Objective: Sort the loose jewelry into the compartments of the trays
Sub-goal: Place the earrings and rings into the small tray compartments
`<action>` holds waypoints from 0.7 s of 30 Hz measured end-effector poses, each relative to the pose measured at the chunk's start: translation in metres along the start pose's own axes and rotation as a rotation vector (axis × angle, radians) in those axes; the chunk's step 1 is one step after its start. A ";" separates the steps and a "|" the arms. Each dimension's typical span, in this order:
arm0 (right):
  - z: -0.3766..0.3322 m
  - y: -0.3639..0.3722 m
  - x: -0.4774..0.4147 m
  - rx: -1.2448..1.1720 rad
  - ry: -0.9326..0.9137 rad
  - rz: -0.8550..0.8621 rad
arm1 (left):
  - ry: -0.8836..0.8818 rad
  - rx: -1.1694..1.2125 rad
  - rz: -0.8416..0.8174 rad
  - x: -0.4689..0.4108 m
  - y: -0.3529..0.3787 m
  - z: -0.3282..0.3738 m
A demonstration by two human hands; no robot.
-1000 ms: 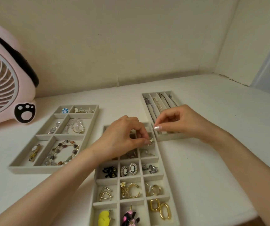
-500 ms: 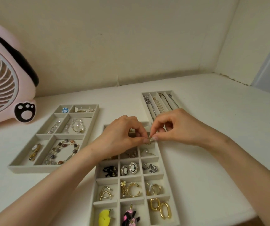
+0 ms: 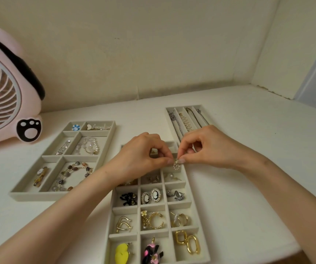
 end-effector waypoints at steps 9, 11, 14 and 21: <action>0.002 0.002 -0.004 0.018 0.034 0.032 | 0.008 -0.135 -0.012 -0.006 0.001 0.002; 0.003 0.002 -0.004 0.006 0.040 0.029 | 0.020 -0.154 -0.021 -0.007 0.002 0.002; 0.005 0.002 -0.003 -0.002 0.039 0.012 | 0.028 -0.175 -0.028 -0.009 0.003 0.000; 0.014 -0.017 0.003 -0.236 0.053 0.231 | 0.074 -0.289 -0.044 -0.013 0.008 -0.002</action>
Point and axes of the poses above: each hand's wrist, its own x-axis away from the middle knuckle, its own y-axis out of the palm, z = x × y, the point moved 7 cm from there along -x, towards the middle knuckle, and after that the axes turned 5 degrees about x, right-handed, at the moved point
